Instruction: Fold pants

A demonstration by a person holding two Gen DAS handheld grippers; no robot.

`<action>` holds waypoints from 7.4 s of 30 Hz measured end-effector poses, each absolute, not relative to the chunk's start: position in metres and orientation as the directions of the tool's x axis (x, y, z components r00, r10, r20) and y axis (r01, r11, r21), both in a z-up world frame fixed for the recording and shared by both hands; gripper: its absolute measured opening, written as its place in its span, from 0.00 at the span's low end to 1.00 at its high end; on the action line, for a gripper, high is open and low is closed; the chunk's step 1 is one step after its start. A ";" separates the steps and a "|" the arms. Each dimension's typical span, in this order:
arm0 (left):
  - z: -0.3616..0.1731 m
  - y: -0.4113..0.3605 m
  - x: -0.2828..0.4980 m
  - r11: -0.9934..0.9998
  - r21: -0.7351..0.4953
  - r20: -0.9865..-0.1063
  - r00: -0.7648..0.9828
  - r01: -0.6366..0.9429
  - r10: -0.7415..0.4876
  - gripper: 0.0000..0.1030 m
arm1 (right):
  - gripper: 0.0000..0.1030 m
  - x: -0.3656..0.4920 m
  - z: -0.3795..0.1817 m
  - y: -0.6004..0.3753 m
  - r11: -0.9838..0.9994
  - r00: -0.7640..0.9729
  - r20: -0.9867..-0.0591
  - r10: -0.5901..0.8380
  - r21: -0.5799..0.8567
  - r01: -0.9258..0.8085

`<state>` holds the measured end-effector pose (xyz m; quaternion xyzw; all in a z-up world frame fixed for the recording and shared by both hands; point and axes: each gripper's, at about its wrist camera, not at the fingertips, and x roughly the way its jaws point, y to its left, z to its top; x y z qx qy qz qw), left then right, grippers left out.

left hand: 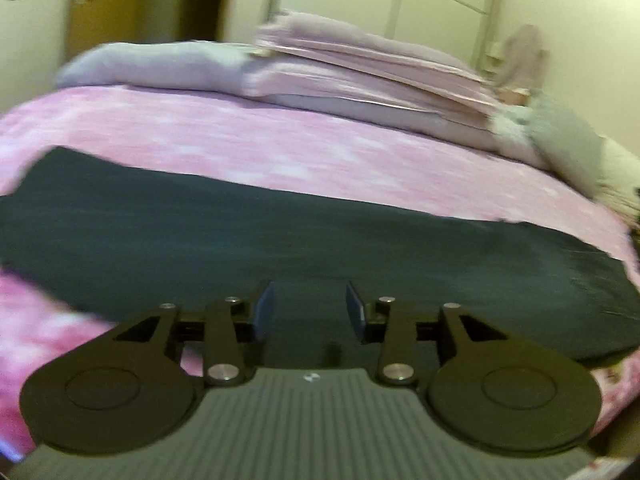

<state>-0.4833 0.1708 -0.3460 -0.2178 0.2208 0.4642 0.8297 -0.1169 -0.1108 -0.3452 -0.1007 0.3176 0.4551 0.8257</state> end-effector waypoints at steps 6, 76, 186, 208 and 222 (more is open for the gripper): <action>-0.311 0.163 -0.536 0.375 -0.146 -0.618 0.381 -0.915 0.688 0.39 | 0.63 -0.170 -0.320 -0.131 0.530 0.314 -0.604 0.732 0.215 -0.821; -0.371 0.304 -0.703 -0.045 -0.488 -0.594 0.294 -0.871 0.749 0.12 | 0.68 -0.188 -0.335 -0.072 0.533 0.318 -0.785 0.532 0.018 -0.846; -0.339 0.242 -0.441 0.638 -0.219 -0.613 0.613 -0.738 0.498 0.21 | 0.42 -0.174 -0.353 0.027 0.544 0.377 -0.552 0.744 0.174 -0.821; -0.361 0.203 -0.443 0.616 -0.180 -0.682 0.549 -0.767 0.483 0.19 | 0.12 -0.213 -0.379 0.010 0.251 0.163 -0.648 0.744 0.045 -0.967; -0.325 0.120 -0.430 0.601 -0.065 -0.736 0.445 -0.797 0.511 0.48 | 0.65 -0.218 -0.366 -0.039 0.370 0.154 -0.686 0.711 0.179 -0.912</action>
